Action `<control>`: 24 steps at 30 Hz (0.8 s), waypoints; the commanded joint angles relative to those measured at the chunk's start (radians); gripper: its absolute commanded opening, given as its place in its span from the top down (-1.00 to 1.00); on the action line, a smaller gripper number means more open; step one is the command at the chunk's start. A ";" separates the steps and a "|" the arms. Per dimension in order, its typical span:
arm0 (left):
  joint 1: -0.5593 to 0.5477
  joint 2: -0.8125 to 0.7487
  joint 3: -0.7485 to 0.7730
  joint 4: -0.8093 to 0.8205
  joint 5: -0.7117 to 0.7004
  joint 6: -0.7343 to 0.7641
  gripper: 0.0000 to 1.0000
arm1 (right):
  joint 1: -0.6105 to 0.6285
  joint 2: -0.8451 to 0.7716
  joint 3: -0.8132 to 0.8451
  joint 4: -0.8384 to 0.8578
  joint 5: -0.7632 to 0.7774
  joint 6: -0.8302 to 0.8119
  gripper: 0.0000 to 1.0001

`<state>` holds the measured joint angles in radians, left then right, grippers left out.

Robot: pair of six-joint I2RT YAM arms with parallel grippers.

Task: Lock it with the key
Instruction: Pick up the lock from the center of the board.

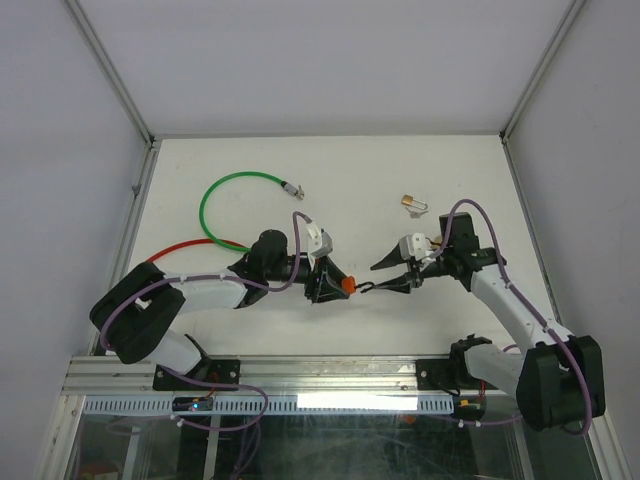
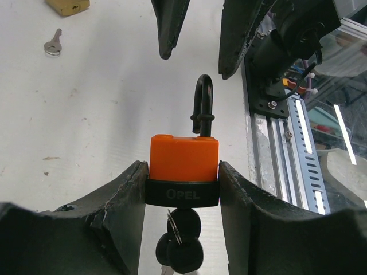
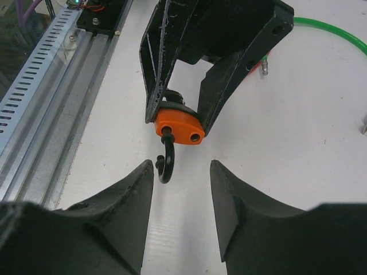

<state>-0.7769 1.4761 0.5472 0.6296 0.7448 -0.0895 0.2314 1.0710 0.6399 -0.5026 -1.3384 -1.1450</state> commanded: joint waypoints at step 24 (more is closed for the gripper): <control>0.020 -0.002 0.036 0.111 0.047 -0.050 1.00 | 0.074 0.065 0.025 0.008 0.049 0.031 0.64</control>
<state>-0.7704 1.4830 0.5476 0.6373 0.7620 -0.1207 0.2981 1.1374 0.6399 -0.4992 -1.2781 -1.1152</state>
